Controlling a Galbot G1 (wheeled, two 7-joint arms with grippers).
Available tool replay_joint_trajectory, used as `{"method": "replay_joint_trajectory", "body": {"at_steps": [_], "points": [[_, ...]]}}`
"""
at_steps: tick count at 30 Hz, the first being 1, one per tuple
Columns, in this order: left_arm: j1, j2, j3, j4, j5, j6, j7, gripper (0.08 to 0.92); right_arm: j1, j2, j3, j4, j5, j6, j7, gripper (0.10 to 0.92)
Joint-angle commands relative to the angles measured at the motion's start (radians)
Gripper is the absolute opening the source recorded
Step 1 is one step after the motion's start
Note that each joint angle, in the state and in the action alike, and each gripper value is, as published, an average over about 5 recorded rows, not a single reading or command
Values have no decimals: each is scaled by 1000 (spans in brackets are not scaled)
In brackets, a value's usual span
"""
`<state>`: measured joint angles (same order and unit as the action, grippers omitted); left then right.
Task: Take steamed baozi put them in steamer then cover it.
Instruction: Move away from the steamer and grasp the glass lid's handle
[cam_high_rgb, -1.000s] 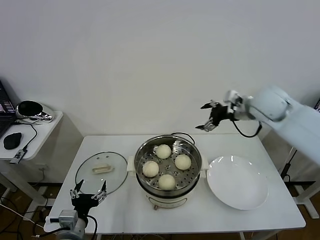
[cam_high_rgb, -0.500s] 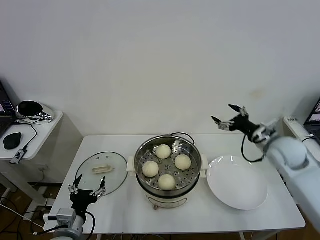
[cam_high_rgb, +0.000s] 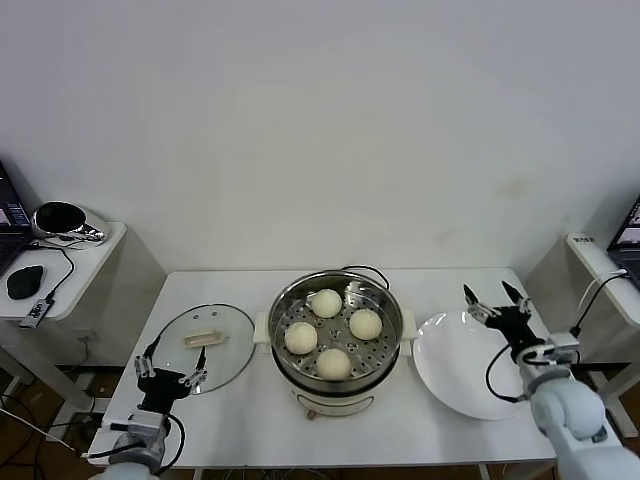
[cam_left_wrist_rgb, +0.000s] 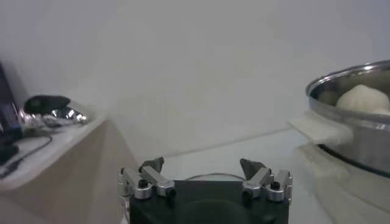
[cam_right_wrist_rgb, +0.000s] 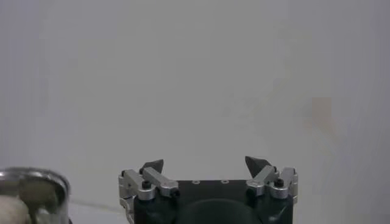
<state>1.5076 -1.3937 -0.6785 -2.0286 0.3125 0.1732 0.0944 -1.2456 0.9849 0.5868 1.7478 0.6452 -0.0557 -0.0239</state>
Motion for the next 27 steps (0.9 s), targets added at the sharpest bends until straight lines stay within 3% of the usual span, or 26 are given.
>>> {"method": "replay_joint_trajectory", "body": {"at_steps": [1, 4, 11, 22, 27], "points": [[-114, 176, 199, 334, 798, -72, -419, 823, -149, 92, 87, 25, -26, 45, 49, 823], [-171, 168, 226, 427, 905, -60, -476, 823, -159, 85, 88, 46, -26, 30, 46, 823], [-293, 116, 226, 590, 972, -96, -503, 823, -159, 88, 83, 60, -34, 10, 45, 823], [-302, 156, 275, 575, 983, 32, -295, 823, -178, 124, 89, 65, -67, 13, 47, 823], [-320, 159, 274, 597, 989, 52, -265, 823, -179, 130, 88, 57, -72, 16, 49, 823]]}}
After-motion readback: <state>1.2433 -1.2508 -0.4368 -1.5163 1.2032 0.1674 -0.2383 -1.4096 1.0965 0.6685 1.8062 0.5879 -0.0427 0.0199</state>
